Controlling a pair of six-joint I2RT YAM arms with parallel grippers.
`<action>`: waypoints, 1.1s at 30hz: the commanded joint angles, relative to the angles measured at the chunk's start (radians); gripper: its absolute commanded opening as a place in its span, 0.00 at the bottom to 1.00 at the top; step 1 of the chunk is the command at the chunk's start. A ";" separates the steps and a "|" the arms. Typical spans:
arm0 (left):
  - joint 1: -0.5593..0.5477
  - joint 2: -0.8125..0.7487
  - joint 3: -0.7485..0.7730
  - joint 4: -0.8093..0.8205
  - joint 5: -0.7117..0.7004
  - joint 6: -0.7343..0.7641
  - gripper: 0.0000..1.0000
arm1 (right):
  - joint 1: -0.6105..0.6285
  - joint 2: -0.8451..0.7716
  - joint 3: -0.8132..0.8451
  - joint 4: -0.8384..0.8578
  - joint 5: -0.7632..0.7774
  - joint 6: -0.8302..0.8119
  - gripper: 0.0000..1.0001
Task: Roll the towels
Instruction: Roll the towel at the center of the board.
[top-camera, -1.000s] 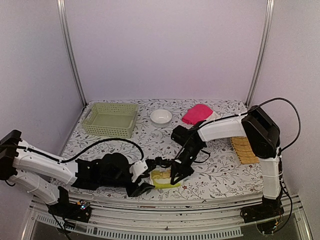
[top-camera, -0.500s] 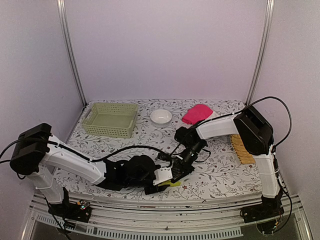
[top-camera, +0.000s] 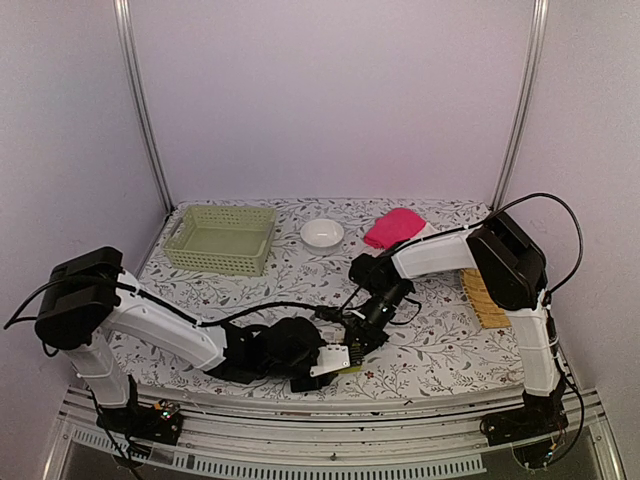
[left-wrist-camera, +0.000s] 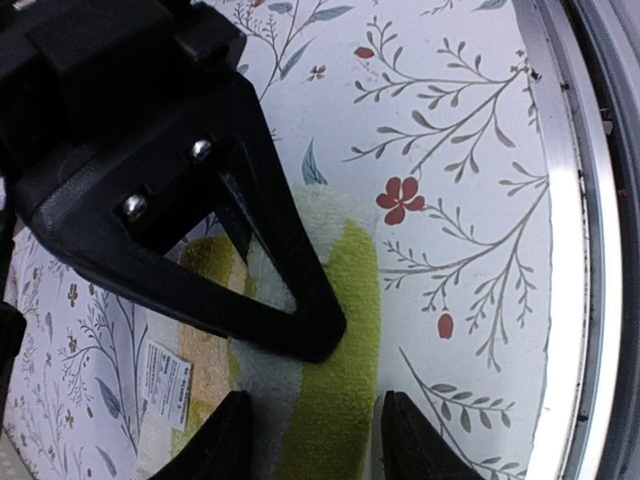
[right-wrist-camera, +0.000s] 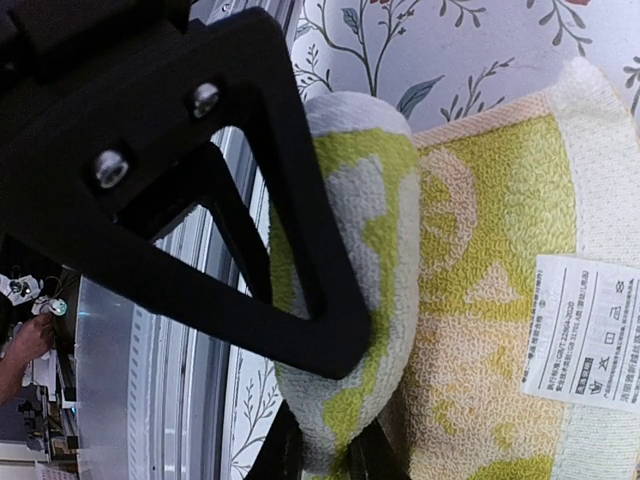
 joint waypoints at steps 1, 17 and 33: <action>-0.016 0.072 0.018 -0.069 -0.087 0.034 0.44 | -0.001 0.049 -0.008 -0.025 0.080 0.001 0.12; 0.030 0.101 0.212 -0.367 0.129 -0.127 0.18 | -0.134 -0.437 0.085 -0.151 0.113 0.049 0.42; 0.315 0.381 0.519 -0.644 0.834 -0.470 0.19 | -0.014 -0.733 -0.474 0.379 0.541 0.068 0.32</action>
